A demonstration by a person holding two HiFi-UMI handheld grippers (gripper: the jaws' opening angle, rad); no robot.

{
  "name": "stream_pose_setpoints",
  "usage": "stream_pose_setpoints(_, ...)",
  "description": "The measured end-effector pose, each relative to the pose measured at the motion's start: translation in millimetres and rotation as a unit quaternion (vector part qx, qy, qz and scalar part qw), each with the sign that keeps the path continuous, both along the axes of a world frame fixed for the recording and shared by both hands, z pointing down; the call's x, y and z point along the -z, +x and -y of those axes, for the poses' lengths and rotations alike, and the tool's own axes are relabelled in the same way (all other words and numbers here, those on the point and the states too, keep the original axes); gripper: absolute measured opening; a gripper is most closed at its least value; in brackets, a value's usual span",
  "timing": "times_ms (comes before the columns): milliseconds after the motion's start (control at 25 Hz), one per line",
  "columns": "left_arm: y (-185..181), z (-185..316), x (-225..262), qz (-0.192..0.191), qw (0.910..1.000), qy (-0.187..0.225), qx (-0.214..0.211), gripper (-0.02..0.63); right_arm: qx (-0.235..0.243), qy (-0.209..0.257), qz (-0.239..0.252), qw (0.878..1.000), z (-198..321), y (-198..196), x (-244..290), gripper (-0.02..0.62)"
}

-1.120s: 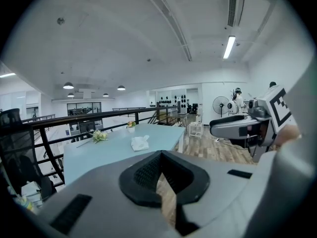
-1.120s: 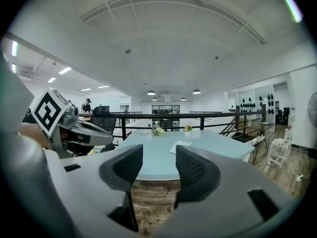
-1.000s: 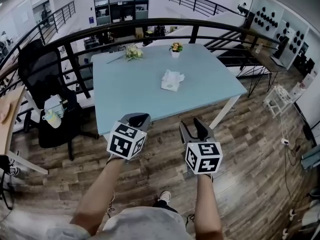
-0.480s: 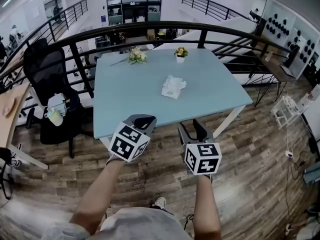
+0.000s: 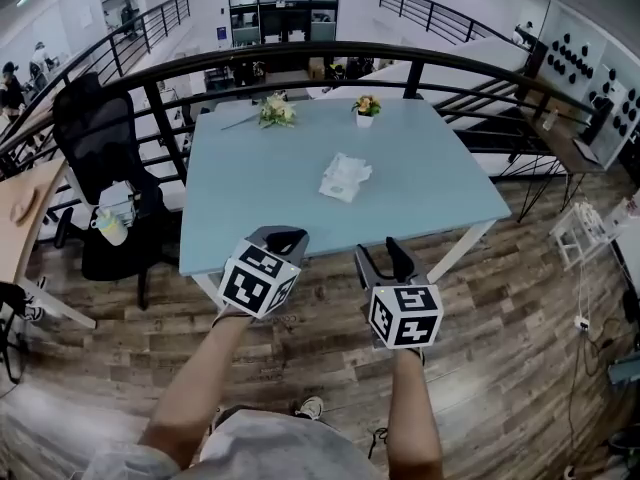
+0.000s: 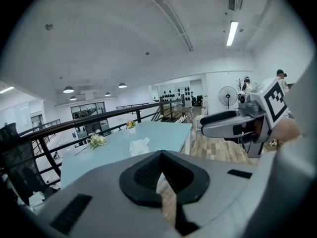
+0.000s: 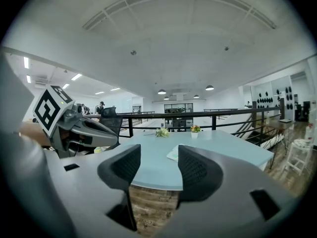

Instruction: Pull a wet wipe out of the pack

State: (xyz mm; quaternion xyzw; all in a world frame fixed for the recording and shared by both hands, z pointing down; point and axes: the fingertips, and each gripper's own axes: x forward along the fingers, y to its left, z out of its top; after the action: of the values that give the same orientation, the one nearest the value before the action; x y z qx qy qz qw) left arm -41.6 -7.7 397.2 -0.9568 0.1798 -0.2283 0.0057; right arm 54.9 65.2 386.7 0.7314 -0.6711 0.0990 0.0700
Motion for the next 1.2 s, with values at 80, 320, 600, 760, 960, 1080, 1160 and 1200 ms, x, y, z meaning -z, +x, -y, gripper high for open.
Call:
stream_pose_setpoints(80, 0.9, 4.7, 0.7, 0.002, 0.9998, 0.006, 0.016, -0.005, 0.004, 0.001, 0.003, 1.0, 1.4, 4.9, 0.4, 0.23)
stream_pose_setpoints(320, 1.5, 16.4, 0.6, 0.001, 0.9979, 0.016, 0.062, -0.004, 0.014, 0.001, 0.004, 1.0, 5.7, 15.1, -0.5, 0.252)
stream_pose_setpoints(600, 8.6, 27.8, 2.8, -0.017, 0.9955, 0.008, 0.093, -0.003, 0.019, -0.001, -0.001, 1.0, 10.9, 26.9, -4.0, 0.253)
stream_pose_setpoints(760, 15.4, 34.1, -1.2, -0.018, 0.9951, 0.006, 0.096, -0.003, 0.018, 0.001, -0.002, 1.0, 18.1, 34.6, -5.8, 0.253)
stream_pose_setpoints(960, 24.2, 45.5, -5.9, -0.02, 0.9947, 0.0, 0.1, -0.003, 0.023, -0.003, -0.002, 1.0, 31.5, 43.6, -10.4, 0.253)
stream_pose_setpoints(1080, 30.7, 56.7, -8.8, -0.021, 0.9945, -0.003, 0.102, -0.003, 0.025, -0.007, -0.002, 1.0, 42.8, 49.4, -14.1, 0.253)
stream_pose_setpoints(1160, 34.8, 64.8, -12.1, -0.022, 0.9944, -0.005, 0.103, -0.003, 0.027, -0.01, -0.002, 1.0, 51.2, 52.8, -17.4, 0.253)
stream_pose_setpoints(1200, 36.9, 69.1, -13.7, -0.022, 0.9944, -0.006, 0.103, -0.003, 0.028, -0.011, -0.003, 1.0, 55.7, 54.5, -19.0, 0.253)
